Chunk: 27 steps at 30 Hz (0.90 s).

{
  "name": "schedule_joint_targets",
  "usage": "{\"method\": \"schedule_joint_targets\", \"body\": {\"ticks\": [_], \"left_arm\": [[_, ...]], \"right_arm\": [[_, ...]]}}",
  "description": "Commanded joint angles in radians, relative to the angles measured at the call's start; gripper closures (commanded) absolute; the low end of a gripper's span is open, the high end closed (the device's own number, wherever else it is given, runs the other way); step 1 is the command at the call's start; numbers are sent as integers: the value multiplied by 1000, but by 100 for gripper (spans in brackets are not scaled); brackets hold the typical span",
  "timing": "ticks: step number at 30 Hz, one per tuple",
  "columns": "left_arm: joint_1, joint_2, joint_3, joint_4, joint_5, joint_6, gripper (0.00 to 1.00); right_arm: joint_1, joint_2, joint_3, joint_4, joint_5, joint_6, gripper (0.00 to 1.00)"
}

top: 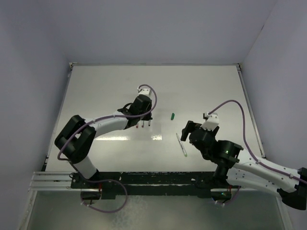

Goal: Insert the pens into the pen caps

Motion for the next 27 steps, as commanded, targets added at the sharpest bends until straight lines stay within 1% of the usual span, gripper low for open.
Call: {"method": "schedule_joint_targets", "body": {"ticks": [1, 8, 12, 17, 27], "left_arm": [[23, 64, 84, -34, 62, -55, 100], [28, 152, 133, -76, 65, -86, 100], [28, 176, 138, -95, 53, -108, 94], [30, 187, 134, -104, 21, -122, 90], [34, 213, 172, -155, -31, -105, 79]], "right_arm": [[0, -4, 46, -5, 51, 25, 0], [1, 1, 44, -6, 56, 17, 0], [0, 7, 47, -7, 59, 15, 0], [1, 16, 47, 1, 55, 12, 0], [1, 23, 44, 11, 54, 12, 0]]}}
